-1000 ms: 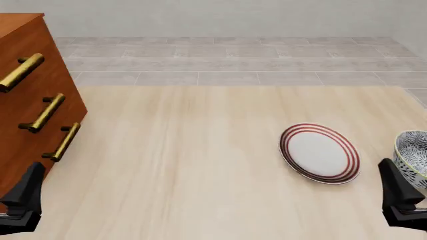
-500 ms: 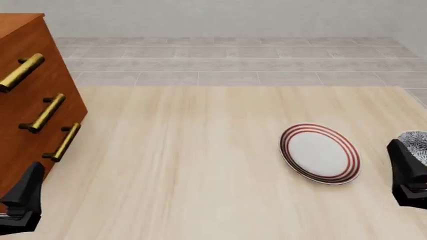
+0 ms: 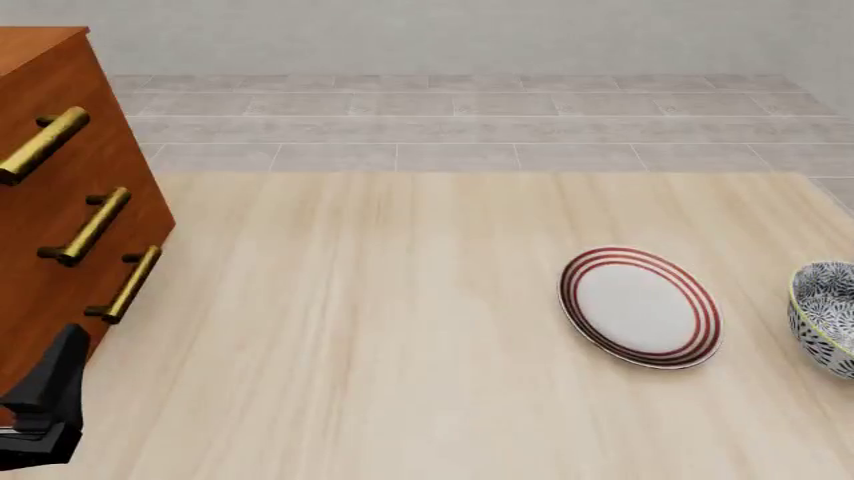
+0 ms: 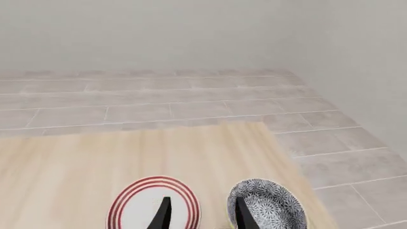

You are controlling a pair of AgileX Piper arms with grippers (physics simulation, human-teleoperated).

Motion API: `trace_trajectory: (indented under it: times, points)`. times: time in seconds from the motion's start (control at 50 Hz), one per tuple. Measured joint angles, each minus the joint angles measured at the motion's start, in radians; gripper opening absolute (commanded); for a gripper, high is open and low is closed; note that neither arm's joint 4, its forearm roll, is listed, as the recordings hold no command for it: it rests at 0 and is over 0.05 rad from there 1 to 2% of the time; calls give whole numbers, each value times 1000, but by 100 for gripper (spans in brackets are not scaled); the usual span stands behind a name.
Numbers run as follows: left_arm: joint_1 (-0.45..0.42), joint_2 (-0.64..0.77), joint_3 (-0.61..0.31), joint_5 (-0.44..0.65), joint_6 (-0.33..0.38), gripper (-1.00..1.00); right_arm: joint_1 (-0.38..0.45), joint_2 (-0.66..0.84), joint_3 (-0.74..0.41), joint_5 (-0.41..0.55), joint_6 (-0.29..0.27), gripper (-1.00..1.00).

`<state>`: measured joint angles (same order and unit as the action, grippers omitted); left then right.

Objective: Put the bowl on top of the cabinet.

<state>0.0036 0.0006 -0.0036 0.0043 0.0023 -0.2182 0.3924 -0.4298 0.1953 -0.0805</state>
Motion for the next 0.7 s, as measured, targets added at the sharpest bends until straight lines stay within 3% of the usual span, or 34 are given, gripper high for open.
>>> trace_trajectory:
  times: [0.22,0.7]
  points:
    - [1,0,0,1,0,100,-119,81,-78,44,-15,100]
    - [-1,0,-1,0,-1,100,-369,251,-133,48,-38,100]
